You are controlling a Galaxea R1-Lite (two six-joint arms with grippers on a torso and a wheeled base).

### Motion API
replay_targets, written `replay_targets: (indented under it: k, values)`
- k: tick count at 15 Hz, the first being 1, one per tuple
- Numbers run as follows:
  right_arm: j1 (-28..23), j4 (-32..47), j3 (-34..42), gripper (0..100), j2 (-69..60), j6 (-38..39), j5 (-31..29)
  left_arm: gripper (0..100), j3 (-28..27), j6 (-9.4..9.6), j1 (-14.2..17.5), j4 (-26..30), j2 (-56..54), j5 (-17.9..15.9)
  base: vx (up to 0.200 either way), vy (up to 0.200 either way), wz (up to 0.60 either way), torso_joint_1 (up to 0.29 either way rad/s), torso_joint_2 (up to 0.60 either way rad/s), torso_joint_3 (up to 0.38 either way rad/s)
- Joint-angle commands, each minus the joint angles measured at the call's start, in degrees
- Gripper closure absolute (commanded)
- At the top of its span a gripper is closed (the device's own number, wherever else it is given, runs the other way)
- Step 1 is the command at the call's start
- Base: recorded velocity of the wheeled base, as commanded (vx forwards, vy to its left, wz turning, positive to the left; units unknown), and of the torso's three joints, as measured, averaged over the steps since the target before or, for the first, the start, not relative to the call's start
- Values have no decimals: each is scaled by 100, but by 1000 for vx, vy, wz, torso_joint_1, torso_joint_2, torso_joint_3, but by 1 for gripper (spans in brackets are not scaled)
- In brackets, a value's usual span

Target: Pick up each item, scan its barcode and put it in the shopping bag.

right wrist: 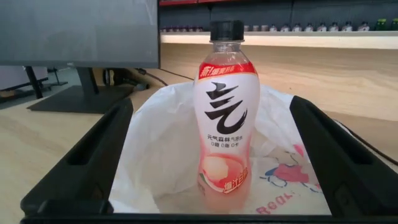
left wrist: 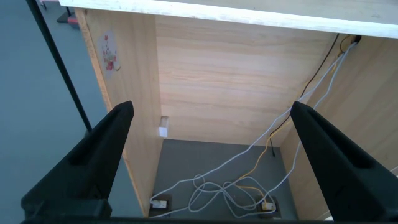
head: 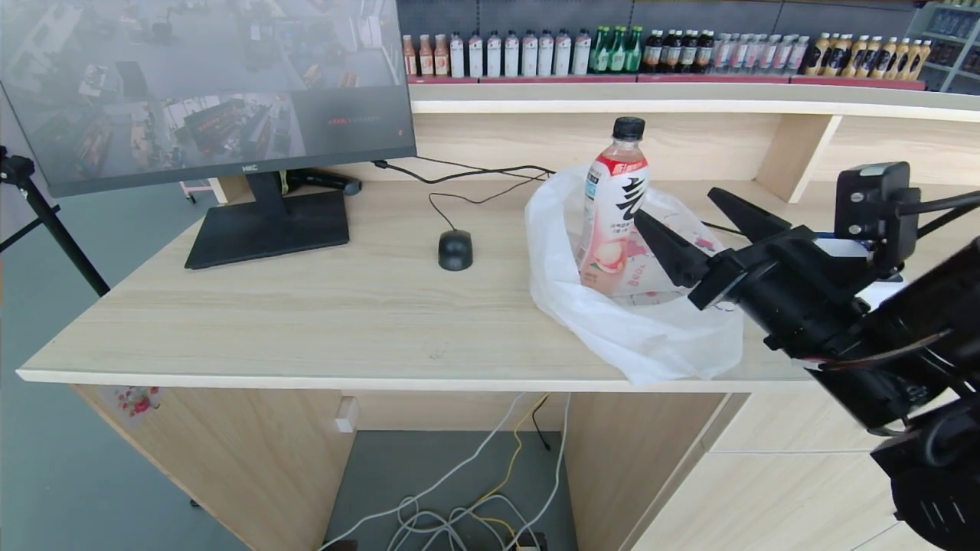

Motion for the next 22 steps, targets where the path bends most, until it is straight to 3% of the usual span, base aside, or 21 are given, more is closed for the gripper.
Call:
replay_targets:
  k: [1,9,16,22]
  values:
    - [125,-6,657,0,-828,-6,2,0,0,-4,0,0,-2,0,0,0,0,0,0,0]
    - [283,-6,1650,0,-1399,-155,20,0,0,5,0,0,-2,0,0,0,0,0,0,0]
    - [274,-6,1958,0,-1364,-129,20,0,0,40,0,0,-2,-9,0,0,0,0,0,0]
    - [169,-6,1879,0,-1268,-129,20,0,0,31,0,0,-2,-9,0,-200,0,5,1,6]
